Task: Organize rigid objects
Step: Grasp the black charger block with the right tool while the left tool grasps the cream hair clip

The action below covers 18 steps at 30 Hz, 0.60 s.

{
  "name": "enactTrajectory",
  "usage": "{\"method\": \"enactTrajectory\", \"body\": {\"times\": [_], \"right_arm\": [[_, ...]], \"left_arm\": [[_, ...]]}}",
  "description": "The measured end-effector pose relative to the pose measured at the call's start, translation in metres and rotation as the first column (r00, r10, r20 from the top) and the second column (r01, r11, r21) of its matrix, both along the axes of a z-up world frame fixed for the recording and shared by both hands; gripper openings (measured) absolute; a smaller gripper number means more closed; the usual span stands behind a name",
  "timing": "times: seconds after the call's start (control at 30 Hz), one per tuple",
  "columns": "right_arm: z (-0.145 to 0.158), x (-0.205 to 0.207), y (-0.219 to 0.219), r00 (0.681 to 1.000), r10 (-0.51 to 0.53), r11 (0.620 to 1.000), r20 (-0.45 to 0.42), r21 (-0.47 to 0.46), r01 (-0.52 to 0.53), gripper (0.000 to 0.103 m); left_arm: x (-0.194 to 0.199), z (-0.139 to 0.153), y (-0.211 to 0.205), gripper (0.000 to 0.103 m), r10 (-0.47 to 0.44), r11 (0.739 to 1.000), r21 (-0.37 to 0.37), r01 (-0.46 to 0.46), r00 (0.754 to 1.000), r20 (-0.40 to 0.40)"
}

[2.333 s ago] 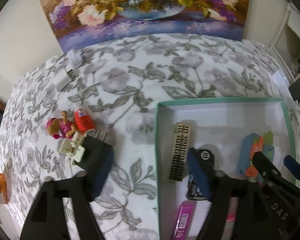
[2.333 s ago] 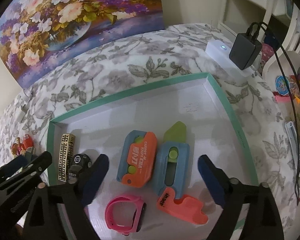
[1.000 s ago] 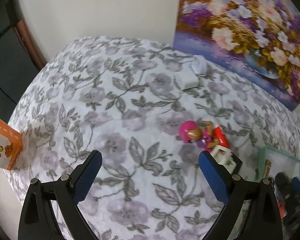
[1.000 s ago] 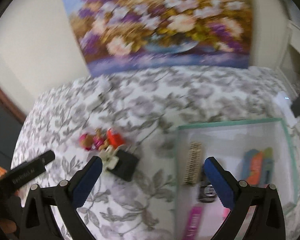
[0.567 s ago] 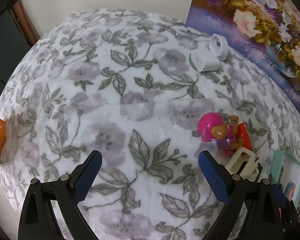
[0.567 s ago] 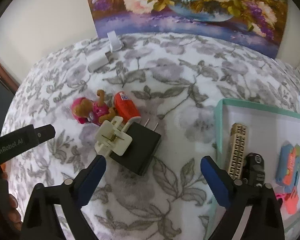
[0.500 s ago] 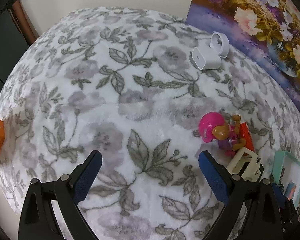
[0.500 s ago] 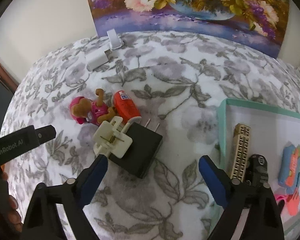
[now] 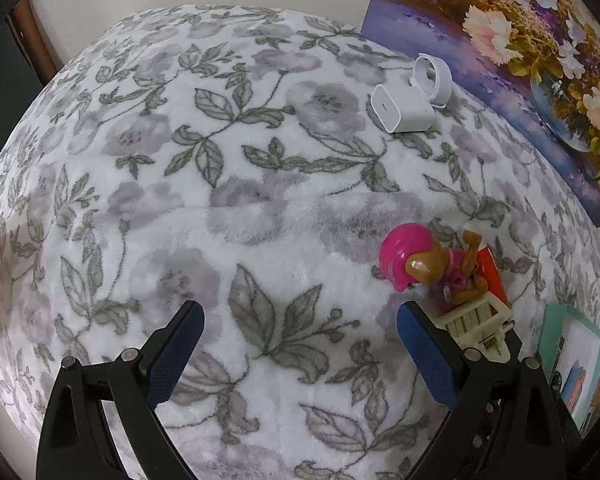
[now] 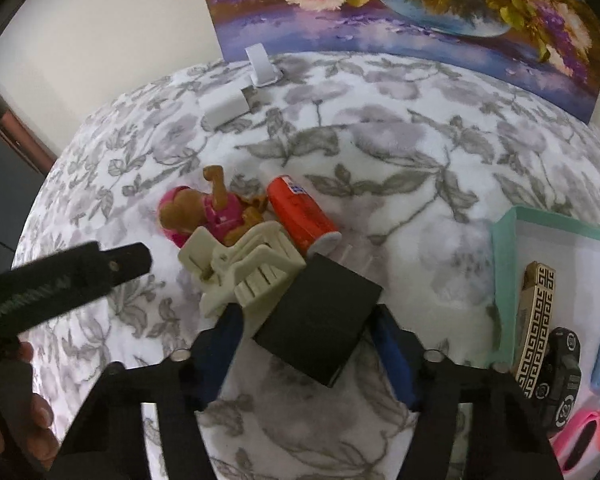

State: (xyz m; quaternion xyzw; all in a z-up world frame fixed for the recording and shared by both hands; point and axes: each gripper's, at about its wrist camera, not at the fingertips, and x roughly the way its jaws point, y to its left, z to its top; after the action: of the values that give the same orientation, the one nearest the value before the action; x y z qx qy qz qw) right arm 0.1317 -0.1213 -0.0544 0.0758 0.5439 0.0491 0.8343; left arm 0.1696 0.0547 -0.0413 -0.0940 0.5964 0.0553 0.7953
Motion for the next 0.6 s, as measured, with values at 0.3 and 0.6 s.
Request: {"method": "enactTrajectory", "body": {"times": [0.3,0.6], "right_arm": [[0.002,-0.002,-0.020,0.998,-0.063,0.996,-0.008,0.059,0.064,0.052],[0.006,-0.008,-0.035,0.997,-0.074,0.996,-0.024,0.040,0.075,0.050]], "left_arm": [[-0.005,0.012,-0.002,0.097,-0.010,0.999,-0.051,0.011,1.000,0.020],[-0.008,0.006,-0.037,0.096,-0.043,0.973,-0.225,0.046,0.999,0.018]]}}
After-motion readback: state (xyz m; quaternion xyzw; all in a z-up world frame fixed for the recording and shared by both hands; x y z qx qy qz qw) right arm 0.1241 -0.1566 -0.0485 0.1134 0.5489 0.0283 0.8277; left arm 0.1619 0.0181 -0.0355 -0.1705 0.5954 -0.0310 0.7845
